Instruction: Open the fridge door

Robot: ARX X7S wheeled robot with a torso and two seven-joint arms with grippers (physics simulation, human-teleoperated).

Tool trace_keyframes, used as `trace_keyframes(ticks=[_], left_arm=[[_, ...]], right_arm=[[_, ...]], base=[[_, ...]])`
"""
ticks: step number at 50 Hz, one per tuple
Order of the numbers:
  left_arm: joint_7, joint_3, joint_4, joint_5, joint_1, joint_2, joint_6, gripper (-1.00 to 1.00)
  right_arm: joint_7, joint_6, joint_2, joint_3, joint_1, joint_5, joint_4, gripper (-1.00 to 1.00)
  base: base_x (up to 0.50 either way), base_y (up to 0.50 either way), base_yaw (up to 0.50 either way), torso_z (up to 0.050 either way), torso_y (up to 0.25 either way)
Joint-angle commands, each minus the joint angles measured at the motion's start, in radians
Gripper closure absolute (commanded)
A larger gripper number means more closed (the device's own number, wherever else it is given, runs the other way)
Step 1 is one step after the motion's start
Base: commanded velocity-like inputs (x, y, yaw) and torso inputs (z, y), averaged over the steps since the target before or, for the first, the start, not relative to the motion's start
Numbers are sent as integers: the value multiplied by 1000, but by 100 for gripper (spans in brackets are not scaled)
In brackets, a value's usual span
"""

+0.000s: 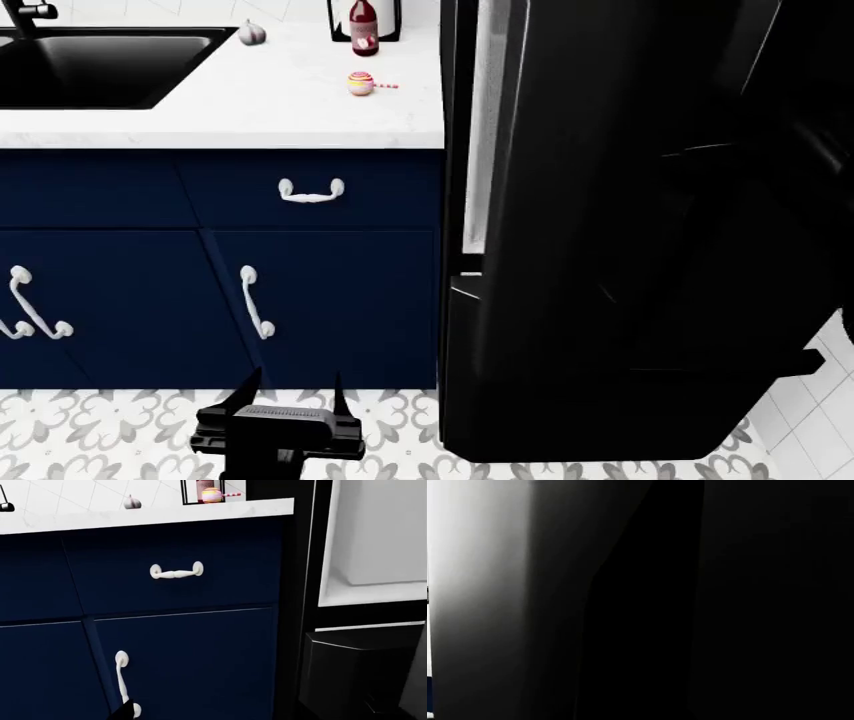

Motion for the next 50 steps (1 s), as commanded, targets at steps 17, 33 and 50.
trace_keyframes(ticks=[17, 33, 50], left_arm=[[-19, 12, -5, 1, -4, -5, -1, -100], [-26, 15, -1, -7, -6, -9, -5, -100], [-31, 21, -7, -12, -10, -12, -4, -100]], right_arm=[[32, 4, 169, 261, -218, 129, -150, 100], [12, -16, 158, 255, -250, 95, -145, 100], [8, -33, 105, 220, -248, 90, -84, -100]], base=[[0, 1, 0, 0, 1], [-1, 1, -1, 0, 1], [0, 0, 0, 0, 0]])
